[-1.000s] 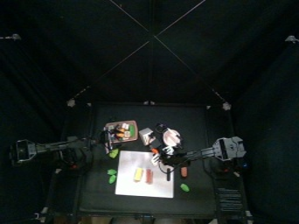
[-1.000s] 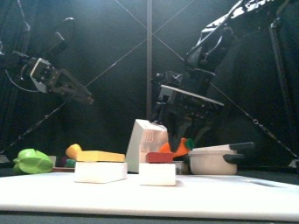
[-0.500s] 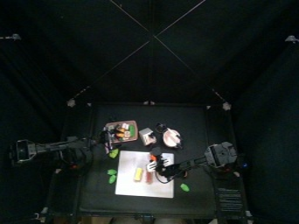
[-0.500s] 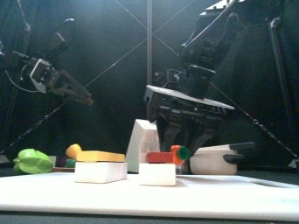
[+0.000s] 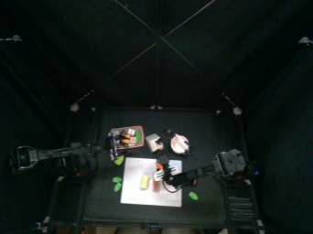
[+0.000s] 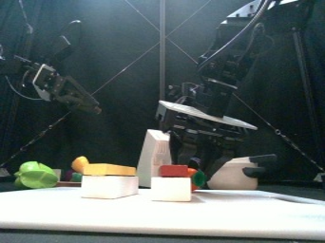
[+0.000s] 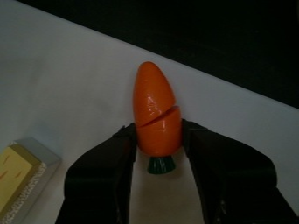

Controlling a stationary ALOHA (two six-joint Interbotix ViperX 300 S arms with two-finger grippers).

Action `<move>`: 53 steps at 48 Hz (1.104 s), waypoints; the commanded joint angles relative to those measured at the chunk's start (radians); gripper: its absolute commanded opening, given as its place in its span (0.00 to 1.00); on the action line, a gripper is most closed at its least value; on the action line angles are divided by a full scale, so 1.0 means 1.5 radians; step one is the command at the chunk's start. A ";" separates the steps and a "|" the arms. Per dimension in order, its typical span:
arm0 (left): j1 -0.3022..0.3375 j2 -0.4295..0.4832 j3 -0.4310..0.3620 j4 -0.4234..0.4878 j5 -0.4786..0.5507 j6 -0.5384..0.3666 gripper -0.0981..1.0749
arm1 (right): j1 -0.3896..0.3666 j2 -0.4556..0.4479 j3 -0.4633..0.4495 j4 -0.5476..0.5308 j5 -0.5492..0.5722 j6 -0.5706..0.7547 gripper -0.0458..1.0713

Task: Put carrot on cutting board to cut

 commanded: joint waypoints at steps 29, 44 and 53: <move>-0.001 0.000 -0.009 -0.003 -0.002 0.001 0.94 | 0.002 -0.055 -0.005 0.008 -0.008 -0.008 0.89; -0.001 0.000 -0.009 -0.004 -0.002 0.001 0.94 | 0.007 -0.114 0.009 0.000 -0.006 -0.013 0.89; -0.001 0.000 -0.009 -0.003 -0.002 0.001 0.94 | 0.004 -0.130 0.050 0.004 -0.008 -0.012 0.89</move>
